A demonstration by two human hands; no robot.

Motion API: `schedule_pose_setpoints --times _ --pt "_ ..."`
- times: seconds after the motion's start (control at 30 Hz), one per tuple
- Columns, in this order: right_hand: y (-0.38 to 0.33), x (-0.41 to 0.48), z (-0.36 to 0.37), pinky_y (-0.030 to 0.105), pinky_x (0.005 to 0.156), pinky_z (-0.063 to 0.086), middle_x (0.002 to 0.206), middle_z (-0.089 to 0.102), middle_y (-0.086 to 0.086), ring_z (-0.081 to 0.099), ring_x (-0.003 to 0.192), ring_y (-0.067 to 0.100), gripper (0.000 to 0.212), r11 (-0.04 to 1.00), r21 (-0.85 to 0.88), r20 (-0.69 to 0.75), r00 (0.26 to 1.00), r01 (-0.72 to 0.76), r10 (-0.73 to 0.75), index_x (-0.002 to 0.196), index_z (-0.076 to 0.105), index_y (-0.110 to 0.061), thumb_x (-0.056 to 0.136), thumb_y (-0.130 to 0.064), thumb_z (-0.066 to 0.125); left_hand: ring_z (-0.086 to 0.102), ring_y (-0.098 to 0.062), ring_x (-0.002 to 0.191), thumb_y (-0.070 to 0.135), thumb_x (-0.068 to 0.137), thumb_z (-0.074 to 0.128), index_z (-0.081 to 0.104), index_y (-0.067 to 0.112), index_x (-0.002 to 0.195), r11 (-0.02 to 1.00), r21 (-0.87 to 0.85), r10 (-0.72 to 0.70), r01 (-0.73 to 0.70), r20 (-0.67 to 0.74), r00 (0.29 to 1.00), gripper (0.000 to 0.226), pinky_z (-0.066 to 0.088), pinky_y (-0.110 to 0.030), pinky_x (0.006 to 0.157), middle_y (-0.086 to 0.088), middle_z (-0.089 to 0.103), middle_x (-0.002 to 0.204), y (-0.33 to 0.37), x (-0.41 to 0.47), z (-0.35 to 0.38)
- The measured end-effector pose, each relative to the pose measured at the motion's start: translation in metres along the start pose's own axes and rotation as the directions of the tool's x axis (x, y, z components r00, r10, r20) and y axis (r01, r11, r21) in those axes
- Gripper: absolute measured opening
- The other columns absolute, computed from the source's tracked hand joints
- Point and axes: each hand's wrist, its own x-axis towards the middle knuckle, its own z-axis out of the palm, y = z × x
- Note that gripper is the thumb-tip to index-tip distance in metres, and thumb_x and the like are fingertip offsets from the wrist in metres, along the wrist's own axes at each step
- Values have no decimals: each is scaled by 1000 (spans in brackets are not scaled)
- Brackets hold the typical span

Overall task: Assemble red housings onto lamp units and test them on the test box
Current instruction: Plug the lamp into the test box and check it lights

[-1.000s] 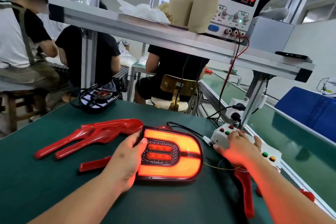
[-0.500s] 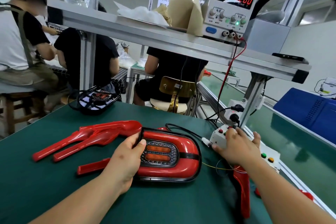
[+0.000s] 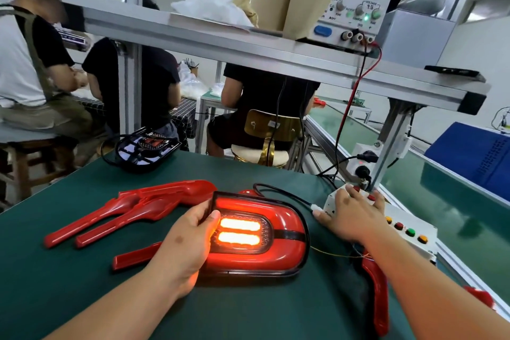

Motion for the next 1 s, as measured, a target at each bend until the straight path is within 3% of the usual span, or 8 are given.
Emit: schedule_pose_setpoints --times 0.3,0.47,0.73,0.8,0.87,0.93,1.0 --pt "3 2 0 56 115 -2 153 35 5 31 142 22 81 1000 14 14 1000 8 -8 139 38 -15 87 -76 27 69 -29 104 21 103 46 64 23 123 1000 -7 -22 22 -10 1000 27 53 -52 95 -9 73 113 4 -1 0" --pt "1 1 -3 56 115 1 147 43 5 40 136 23 81 1000 25 12 1000 6 -6 136 41 -14 86 -77 27 71 -25 99 19 103 46 66 26 117 1000 4 -17 17 -34 999 25 57 -44 86 -6 75 107 5 -4 1" --pt "0 -4 -11 57 115 -3 144 45 5 38 138 22 67 999 41 67 998 16 -18 136 41 -16 91 -65 33 67 -28 108 20 103 48 63 19 126 989 148 -22 29 -45 999 28 50 -50 99 -8 71 116 8 -4 -3" --pt "3 -2 -20 56 115 3 136 52 4 38 137 21 49 996 93 56 998 7 -12 126 45 -19 94 -55 34 69 -28 103 24 103 48 66 18 121 978 198 -59 65 -37 998 26 50 -50 98 -8 73 110 11 -5 -7" --pt "2 -1 -29 51 110 14 114 62 1 46 126 20 29 991 134 -18 1000 -10 13 114 47 -24 95 -43 38 71 -26 98 22 103 47 70 17 113 966 244 -81 80 -9 997 26 50 -49 98 -6 76 101 15 -6 -9" --pt "-7 -1 -35 42 93 29 97 64 -1 56 104 22 18 989 149 -90 996 2 12 107 52 -24 93 -30 42 71 -24 98 21 103 49 73 19 107 944 326 -51 56 -22 998 25 49 -47 100 -2 77 97 16 -6 -10" --pt "-23 -1 -34 33 77 39 101 64 5 60 95 25 17 986 166 -57 998 35 -26 103 56 -16 91 -17 45 68 -18 100 24 102 50 74 26 103 898 439 1 15 -36 999 24 47 -41 101 2 76 98 18 -7 -9"
